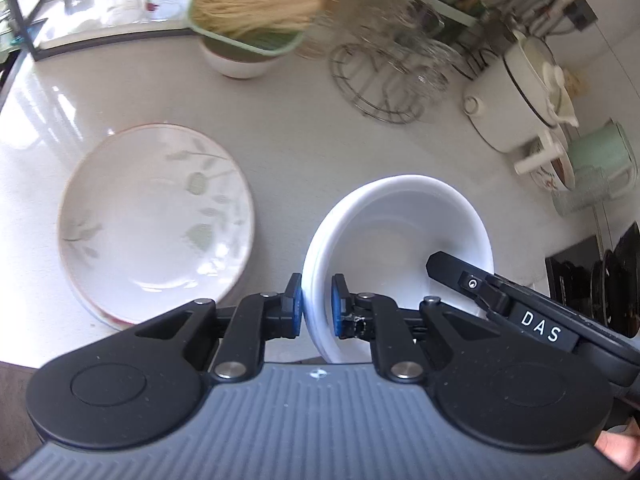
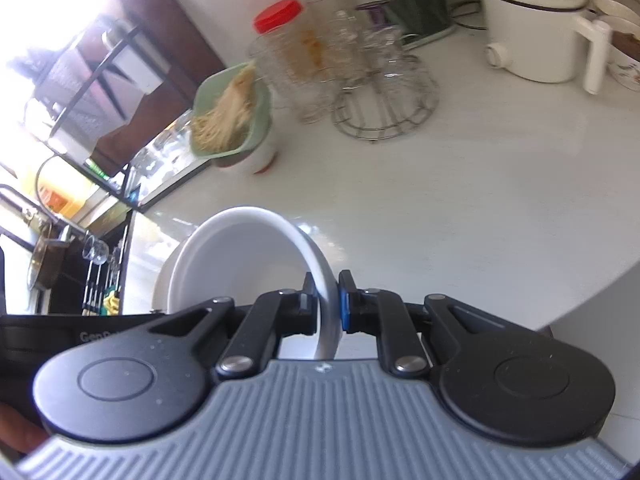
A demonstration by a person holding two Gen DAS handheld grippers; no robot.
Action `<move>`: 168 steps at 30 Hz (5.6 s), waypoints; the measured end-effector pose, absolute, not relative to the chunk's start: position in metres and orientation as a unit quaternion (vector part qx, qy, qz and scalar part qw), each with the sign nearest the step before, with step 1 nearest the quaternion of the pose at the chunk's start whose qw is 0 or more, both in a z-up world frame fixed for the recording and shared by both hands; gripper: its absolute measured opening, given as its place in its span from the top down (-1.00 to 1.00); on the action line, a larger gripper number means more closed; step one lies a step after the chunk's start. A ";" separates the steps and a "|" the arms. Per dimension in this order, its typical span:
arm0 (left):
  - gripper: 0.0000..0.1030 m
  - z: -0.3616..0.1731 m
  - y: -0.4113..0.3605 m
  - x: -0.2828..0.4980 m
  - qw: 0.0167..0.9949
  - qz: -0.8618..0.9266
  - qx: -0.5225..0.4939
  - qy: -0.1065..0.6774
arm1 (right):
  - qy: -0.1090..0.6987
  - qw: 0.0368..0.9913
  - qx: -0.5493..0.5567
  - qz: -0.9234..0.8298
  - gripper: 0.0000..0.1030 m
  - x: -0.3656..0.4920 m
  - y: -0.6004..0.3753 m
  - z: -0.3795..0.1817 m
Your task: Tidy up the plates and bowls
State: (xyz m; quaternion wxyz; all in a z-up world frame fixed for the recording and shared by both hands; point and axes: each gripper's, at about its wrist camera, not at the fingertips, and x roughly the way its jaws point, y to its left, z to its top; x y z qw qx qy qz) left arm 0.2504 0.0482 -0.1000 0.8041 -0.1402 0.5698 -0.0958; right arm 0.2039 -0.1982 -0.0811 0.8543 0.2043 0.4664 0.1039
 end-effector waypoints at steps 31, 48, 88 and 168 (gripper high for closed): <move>0.69 -0.166 0.203 0.298 0.786 -0.044 -0.182 0.590 | 0.520 0.831 0.130 0.147 0.70 0.272 -0.024 -0.119; 0.53 -0.166 0.200 0.306 0.790 -0.046 -0.161 0.589 | 0.527 0.833 0.124 0.113 0.45 0.276 -0.028 -0.130; -0.02 -0.015 0.101 0.097 0.907 0.031 -0.143 0.395 | 0.285 0.933 0.069 0.210 -0.01 0.123 -0.155 -0.002; -0.94 -0.015 0.068 -0.035 0.924 0.063 -0.058 0.372 | 0.257 0.947 0.096 0.169 -1.00 -0.008 -0.178 -0.026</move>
